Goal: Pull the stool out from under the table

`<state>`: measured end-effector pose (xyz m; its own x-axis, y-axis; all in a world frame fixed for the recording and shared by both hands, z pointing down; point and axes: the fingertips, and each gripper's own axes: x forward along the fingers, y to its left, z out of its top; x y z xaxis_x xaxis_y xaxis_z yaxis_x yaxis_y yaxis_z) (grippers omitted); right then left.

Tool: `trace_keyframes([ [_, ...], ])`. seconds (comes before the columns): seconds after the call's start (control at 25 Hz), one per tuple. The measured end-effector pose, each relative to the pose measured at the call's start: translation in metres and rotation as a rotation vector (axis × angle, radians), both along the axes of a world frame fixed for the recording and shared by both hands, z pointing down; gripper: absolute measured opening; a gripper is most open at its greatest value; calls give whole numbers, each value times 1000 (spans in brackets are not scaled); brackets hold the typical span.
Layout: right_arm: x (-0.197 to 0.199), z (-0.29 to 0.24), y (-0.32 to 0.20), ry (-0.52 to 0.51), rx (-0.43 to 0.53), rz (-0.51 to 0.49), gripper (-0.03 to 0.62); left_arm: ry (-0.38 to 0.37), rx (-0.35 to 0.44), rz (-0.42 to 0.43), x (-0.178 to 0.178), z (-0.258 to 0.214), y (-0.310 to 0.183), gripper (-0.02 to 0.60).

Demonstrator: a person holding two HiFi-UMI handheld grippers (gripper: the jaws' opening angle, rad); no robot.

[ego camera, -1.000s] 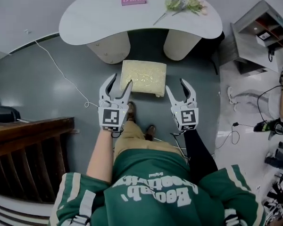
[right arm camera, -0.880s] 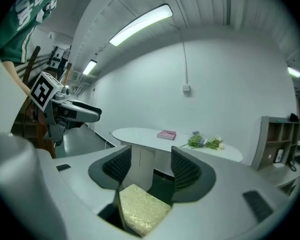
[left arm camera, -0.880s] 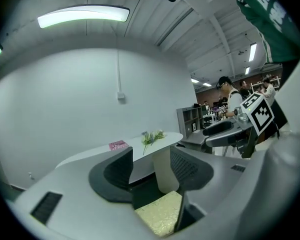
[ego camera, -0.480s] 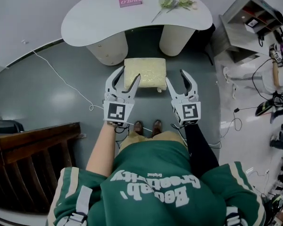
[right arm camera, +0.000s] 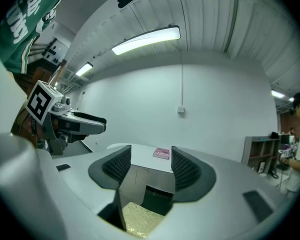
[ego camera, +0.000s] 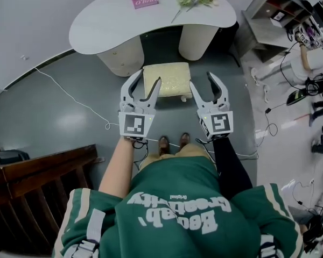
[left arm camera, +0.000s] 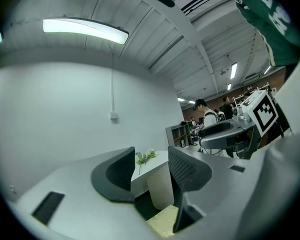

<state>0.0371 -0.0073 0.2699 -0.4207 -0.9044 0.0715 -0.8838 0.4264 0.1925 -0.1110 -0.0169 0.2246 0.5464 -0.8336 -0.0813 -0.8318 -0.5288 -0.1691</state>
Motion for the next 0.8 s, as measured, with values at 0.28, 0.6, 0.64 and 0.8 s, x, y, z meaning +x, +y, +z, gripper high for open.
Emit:
trace_keyframes([
  [0.28, -5, -6, 13, 7, 16, 19, 241, 3, 7, 23, -7, -3, 7, 227],
  [0.6, -4, -12, 16, 29, 18, 73, 8, -13, 6, -48, -29, 0, -2, 15],
  [0.64, -4, -11, 16, 33, -1, 72, 6, -3, 3, -52, -30, -1, -3, 14],
  [0.8, -2, -5, 17, 56, -4, 66, 6, 20, 8, -61, -34, -4, -3, 14],
])
